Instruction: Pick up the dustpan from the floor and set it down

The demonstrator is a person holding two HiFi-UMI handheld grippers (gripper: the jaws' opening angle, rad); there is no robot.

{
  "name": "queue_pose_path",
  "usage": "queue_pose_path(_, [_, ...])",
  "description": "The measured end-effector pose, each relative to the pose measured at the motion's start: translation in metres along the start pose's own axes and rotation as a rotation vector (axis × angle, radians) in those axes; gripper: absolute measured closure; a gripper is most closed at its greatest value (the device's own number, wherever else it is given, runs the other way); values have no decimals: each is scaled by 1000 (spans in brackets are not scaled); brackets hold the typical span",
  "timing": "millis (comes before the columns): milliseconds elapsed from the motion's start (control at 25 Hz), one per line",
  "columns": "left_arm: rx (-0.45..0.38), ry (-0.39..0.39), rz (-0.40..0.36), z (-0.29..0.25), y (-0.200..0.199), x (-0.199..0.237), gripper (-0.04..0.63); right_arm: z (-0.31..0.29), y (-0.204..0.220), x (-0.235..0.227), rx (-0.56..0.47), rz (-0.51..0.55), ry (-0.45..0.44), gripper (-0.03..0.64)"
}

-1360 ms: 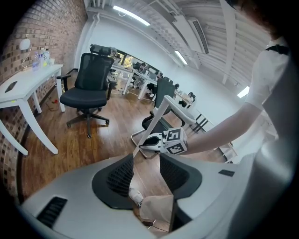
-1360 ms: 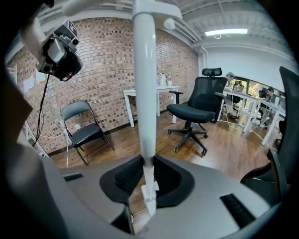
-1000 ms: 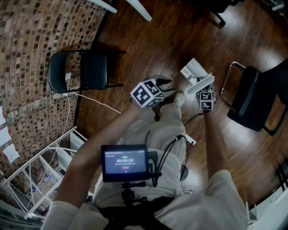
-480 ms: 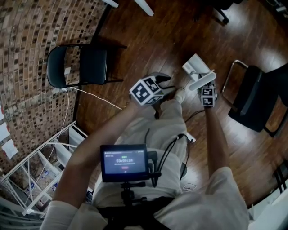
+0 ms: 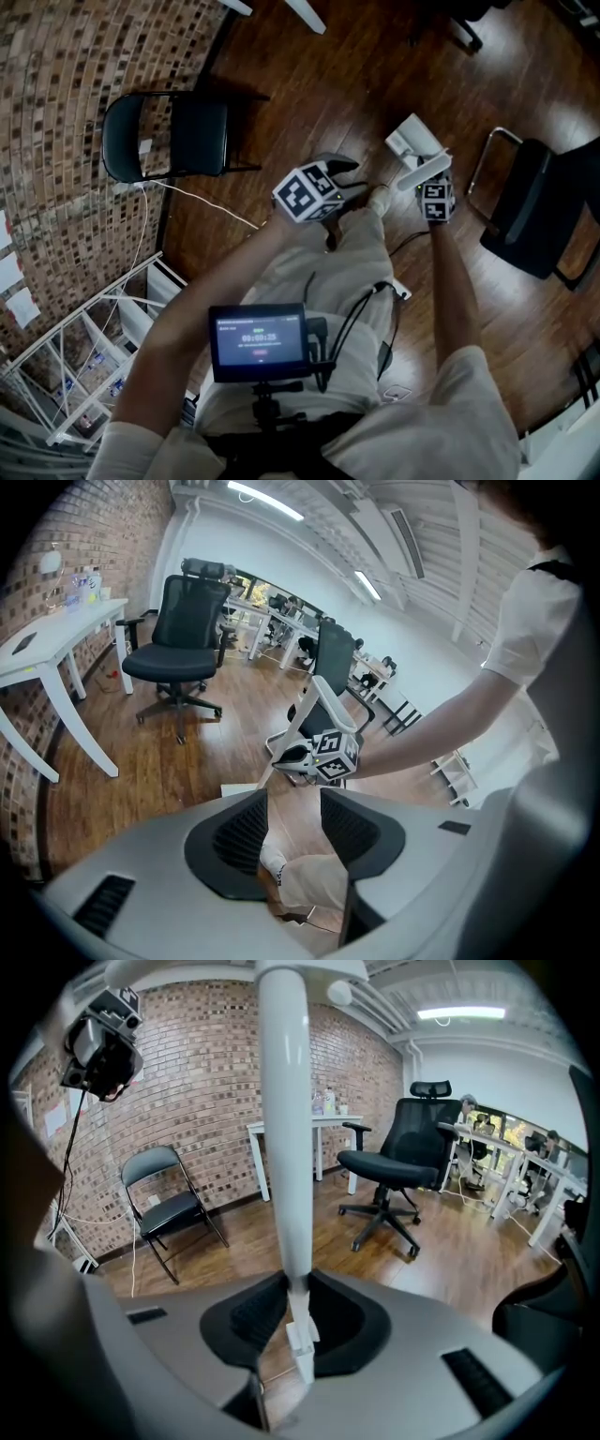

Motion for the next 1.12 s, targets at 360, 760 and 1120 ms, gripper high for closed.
queue_pose_path(360, [1, 4, 20, -2, 9, 0, 434, -5, 13, 11, 17, 10, -22, 518])
queue_pose_path(760, [-8, -10, 32, 6, 18, -3, 434, -13, 27, 44, 157, 158, -129, 497])
queue_pose_path(1120, [-17, -41, 60, 21, 36, -7, 434, -24, 42, 70, 273, 223, -194, 456])
Point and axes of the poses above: the fingertips, and each gripper's own axes: z backward along the fingers, x to its left, y out of its underside, the point moved 8 cm from there along z, backward along the fingers, and after that the axes turned 7 degrees about x, right-handed, at the moved point
